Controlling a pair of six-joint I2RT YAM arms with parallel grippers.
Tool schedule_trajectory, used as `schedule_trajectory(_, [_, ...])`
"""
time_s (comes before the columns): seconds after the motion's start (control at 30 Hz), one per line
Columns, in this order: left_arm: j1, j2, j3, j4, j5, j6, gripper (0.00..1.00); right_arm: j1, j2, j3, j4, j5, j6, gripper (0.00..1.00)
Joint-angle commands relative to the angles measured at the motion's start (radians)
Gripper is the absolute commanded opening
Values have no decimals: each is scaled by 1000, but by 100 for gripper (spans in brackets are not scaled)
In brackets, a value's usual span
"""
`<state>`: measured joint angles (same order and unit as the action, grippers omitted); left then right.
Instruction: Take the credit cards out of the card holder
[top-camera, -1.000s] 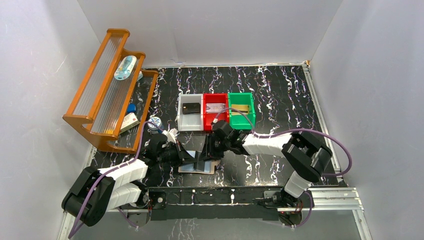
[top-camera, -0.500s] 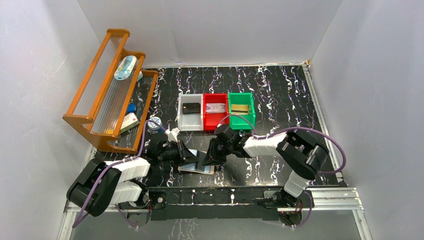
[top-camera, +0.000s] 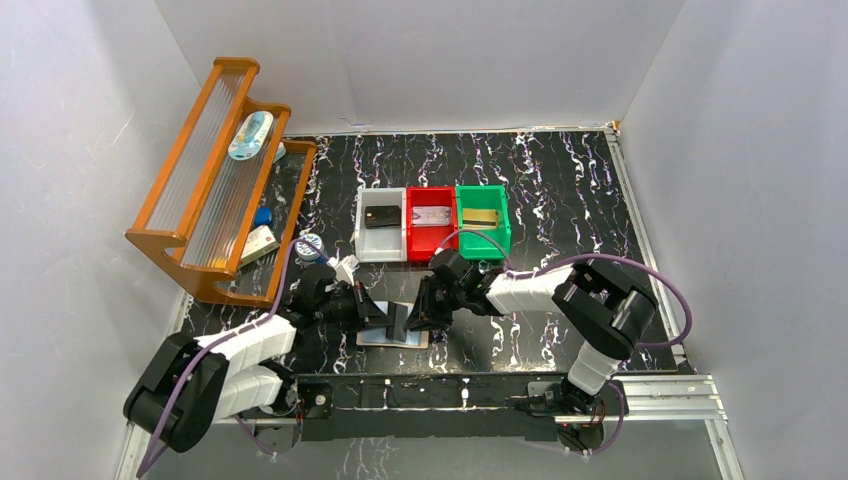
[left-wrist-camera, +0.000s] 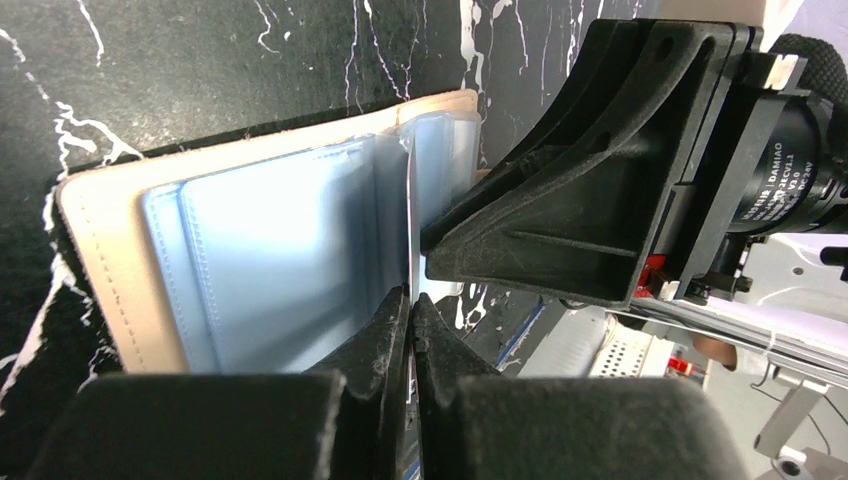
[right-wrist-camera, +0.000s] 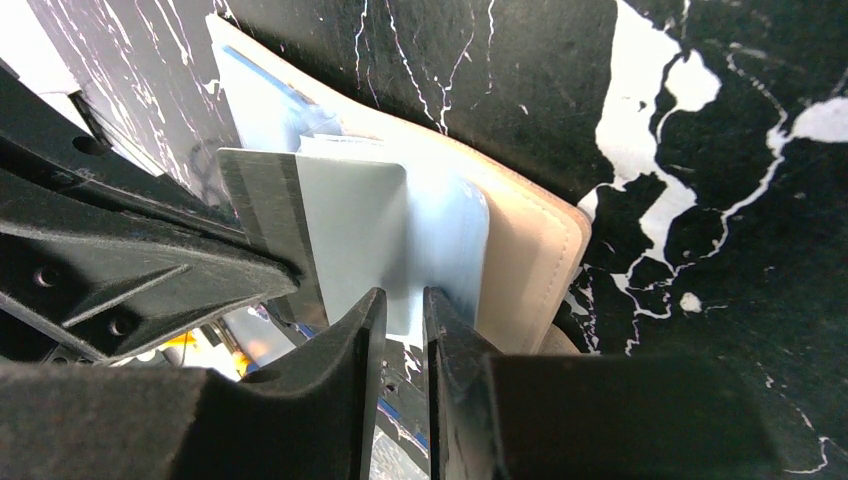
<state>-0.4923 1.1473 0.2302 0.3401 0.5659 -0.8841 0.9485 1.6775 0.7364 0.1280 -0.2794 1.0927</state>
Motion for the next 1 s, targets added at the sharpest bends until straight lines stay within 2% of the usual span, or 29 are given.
schedule_trajectory(0.0, [1, -66, 35, -110, -28, 61, 0, -6, 30, -41, -84, 85, -45, 29])
schedule_trajectory(0.23, [1, -74, 29, -93, -19, 53, 0, -8, -4, -8, -85, 39, -87, 30])
schedule_trajectory(0.5, [2, -69, 46, -116, -24, 71, 0, -8, -58, 150, -173, -49, -200, 33])
schedule_trajectory(0.67, [1, -72, 37, -94, -21, 59, 0, -9, 2, 150, -85, -85, -144, 34])
schedule_trajectory(0.87, [1, -63, 35, -85, 7, 57, 0, -9, 57, 86, -96, -5, -81, 33])
schedule_trajectory(0.97, [1, -56, 35, -65, 28, 60, 9, -9, 57, 36, -56, -11, -68, 33])
